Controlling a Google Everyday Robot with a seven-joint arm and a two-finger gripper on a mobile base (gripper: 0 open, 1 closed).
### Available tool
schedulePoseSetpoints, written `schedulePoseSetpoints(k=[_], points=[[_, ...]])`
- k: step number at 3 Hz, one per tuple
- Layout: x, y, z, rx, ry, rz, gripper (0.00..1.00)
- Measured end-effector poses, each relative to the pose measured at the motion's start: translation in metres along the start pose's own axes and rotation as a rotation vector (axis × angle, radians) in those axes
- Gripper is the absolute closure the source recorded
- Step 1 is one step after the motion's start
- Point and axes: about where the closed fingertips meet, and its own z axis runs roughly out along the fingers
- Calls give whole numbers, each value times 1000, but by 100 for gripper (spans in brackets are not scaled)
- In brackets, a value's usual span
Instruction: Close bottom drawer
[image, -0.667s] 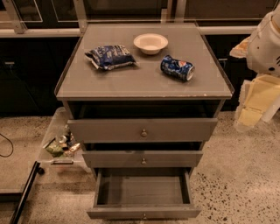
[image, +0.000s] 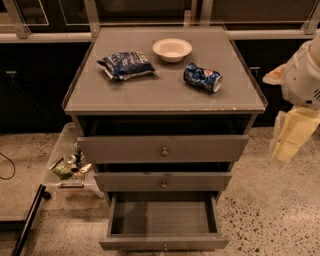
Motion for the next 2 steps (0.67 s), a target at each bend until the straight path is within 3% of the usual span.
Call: schedulePoseSetpoints(k=[2], points=[[62, 28, 71, -83, 14, 17, 0]])
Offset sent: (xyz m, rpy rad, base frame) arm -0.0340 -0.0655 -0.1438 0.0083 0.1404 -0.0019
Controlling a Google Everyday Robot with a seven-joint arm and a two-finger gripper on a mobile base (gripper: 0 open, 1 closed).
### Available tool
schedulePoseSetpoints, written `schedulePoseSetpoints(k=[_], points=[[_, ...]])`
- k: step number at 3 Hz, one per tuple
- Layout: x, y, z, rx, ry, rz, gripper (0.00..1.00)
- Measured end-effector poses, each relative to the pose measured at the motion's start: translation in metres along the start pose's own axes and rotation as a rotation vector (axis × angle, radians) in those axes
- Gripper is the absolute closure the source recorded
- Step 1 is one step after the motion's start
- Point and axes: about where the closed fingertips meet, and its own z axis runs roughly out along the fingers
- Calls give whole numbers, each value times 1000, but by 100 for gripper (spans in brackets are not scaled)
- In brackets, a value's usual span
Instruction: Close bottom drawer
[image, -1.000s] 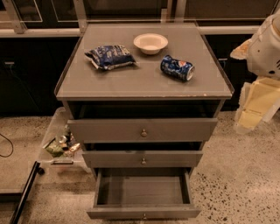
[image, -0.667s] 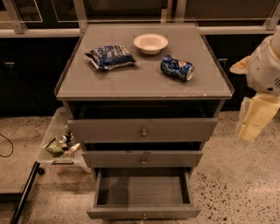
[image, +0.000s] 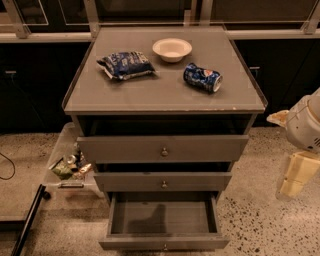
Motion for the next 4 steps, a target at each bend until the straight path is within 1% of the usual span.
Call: schedulePoseSetpoints(k=[1, 2, 3, 4], points=[[0, 3, 1, 4, -8, 0, 0], [0, 16, 47, -46, -84, 20, 0], [-1, 23, 115, -93, -176, 31, 0], [1, 24, 171, -123, -235, 48, 0]])
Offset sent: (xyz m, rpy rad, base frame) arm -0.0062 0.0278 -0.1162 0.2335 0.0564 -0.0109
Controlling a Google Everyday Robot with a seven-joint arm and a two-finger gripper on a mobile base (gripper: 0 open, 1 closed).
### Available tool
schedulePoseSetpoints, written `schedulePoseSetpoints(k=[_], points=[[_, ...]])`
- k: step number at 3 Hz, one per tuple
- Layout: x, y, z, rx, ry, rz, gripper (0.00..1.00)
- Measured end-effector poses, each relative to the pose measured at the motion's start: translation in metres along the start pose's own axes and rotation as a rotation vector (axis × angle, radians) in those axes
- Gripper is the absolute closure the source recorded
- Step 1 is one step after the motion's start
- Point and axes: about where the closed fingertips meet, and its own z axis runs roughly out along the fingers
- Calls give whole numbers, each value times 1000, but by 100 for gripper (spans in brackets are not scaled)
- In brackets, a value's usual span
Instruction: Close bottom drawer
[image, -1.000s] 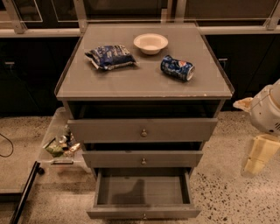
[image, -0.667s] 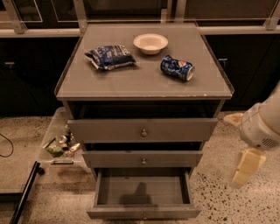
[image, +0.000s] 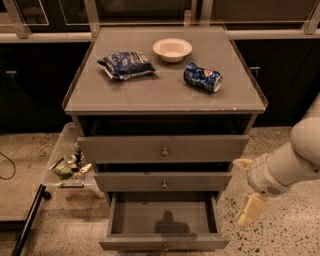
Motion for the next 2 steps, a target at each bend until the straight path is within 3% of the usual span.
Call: schedulePoseSetpoints(k=[1, 2], points=[[17, -5, 46, -23, -59, 16, 14], [36, -5, 77, -56, -97, 28, 37]])
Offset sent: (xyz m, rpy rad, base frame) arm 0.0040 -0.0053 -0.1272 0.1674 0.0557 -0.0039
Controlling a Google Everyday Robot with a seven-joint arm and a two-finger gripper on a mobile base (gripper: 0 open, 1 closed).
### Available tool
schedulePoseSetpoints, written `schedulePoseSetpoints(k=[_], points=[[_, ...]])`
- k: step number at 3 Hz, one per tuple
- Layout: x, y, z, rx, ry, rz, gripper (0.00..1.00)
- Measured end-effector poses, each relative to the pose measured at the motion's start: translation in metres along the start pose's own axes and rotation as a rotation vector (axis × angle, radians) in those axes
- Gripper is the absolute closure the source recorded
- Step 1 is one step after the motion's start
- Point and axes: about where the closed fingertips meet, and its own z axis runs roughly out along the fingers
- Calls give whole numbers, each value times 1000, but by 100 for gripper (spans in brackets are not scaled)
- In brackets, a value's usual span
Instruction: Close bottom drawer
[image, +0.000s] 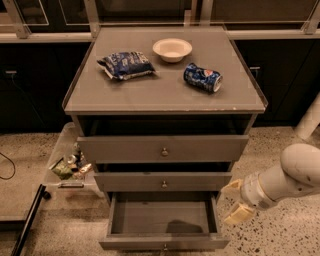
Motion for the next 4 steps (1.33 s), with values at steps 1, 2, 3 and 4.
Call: schedulePoseSetpoints(k=[1, 2, 3, 4], points=[[2, 1, 4, -8, -2, 2, 60], [4, 5, 11, -10, -15, 5, 83], [30, 11, 59, -14, -44, 37, 100], [62, 0, 117, 27, -86, 77, 100]])
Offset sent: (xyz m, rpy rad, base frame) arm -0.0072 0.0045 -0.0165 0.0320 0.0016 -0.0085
